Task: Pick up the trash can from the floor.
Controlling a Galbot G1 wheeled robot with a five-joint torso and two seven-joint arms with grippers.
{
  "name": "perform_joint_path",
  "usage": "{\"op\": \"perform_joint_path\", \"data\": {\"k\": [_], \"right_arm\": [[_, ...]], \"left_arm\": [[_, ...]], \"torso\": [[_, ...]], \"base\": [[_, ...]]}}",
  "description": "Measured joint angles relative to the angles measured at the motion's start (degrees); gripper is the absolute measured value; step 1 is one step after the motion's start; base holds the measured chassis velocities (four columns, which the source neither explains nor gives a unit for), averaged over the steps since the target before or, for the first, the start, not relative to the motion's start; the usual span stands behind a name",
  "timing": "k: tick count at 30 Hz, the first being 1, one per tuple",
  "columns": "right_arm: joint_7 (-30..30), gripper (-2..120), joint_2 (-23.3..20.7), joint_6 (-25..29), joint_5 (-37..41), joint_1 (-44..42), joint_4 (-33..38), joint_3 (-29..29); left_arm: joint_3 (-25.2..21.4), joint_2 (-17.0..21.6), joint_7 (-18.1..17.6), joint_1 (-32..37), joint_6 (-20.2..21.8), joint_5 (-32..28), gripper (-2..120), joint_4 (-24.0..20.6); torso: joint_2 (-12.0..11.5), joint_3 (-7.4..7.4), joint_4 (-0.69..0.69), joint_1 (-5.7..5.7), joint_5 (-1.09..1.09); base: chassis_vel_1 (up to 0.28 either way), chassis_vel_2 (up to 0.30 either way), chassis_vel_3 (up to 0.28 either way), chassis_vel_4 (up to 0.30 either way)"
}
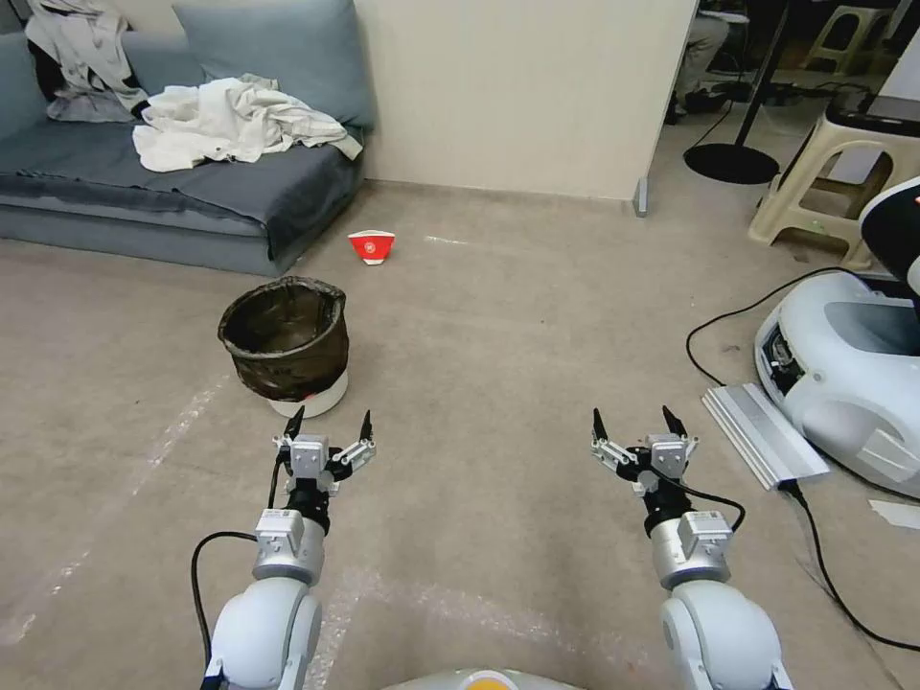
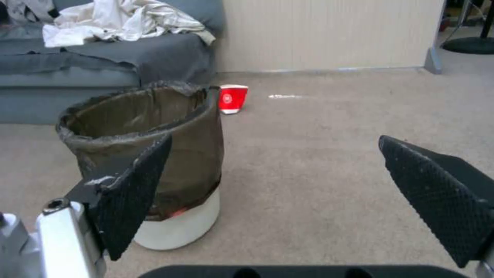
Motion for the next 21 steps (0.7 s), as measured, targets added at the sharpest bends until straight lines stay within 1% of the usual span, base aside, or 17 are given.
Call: {"op": "perform_joint_path", "data": {"k": [21], "right_arm": [[0.0,100,0.0,0.0,0.0,0.0,0.0,0.0]], "left_arm": [[0.0,0.0,0.0,0.0,0.0,0.0,100,0.0]], "torso": [[0.0,0.00,0.00,0.00,0.00]], "base": [[0.000,0.000,0.000,0.000]]}}
